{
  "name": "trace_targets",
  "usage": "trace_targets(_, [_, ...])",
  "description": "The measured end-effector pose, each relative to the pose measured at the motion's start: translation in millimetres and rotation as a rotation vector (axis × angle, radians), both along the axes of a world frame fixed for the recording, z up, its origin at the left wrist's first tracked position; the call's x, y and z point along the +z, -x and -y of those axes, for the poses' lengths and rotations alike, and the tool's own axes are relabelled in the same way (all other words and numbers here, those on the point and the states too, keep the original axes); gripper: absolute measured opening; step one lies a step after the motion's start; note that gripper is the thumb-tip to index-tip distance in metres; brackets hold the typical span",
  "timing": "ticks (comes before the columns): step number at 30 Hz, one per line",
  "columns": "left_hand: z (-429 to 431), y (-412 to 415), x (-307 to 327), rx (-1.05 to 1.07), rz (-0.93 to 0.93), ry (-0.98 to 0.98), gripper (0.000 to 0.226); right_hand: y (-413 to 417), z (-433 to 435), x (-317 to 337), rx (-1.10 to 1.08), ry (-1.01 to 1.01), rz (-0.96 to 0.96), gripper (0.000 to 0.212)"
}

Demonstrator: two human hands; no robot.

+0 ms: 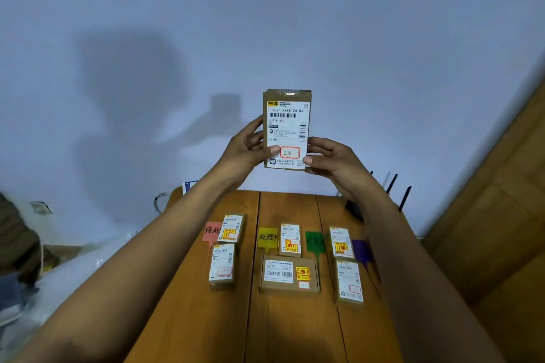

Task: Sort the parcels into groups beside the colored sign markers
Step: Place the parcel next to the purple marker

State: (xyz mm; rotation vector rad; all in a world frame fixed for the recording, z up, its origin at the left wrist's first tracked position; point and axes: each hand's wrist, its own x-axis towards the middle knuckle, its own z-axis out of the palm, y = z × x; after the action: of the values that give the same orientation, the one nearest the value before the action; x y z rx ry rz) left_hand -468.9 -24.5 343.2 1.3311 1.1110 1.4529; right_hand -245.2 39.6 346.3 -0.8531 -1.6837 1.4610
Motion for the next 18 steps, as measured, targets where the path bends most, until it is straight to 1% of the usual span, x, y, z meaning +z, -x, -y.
trace_targets(4, [0.0,1.7,-2.2,-0.040,0.046,0.011,0.073,0.0,0.8,-0.1,-0.022,-0.051,0.015,0.043])
trace_targets(7, [0.8,2.0,-5.3,-0.037,0.040,0.018,0.076,0.0,-0.1,-7.3,-0.015,-0.057,0.011,0.044])
trace_targets(13, [-1.0,-4.3,-21.0,-0.013,0.011,0.076,0.075,-5.9,-0.3,-30.3,-0.025,0.000,0.030,0.044])
trace_targets(16, [-6.5,-12.4,-29.4,-0.048,0.015,0.117,0.075,-17.1,-1.0,-39.9,-0.051,0.056,0.022,0.039])
trace_targets(18, [-11.9,-21.0,-34.4,-0.071,0.018,0.136,0.076,-27.9,-0.8,-44.5,-0.088,0.076,0.020,0.040])
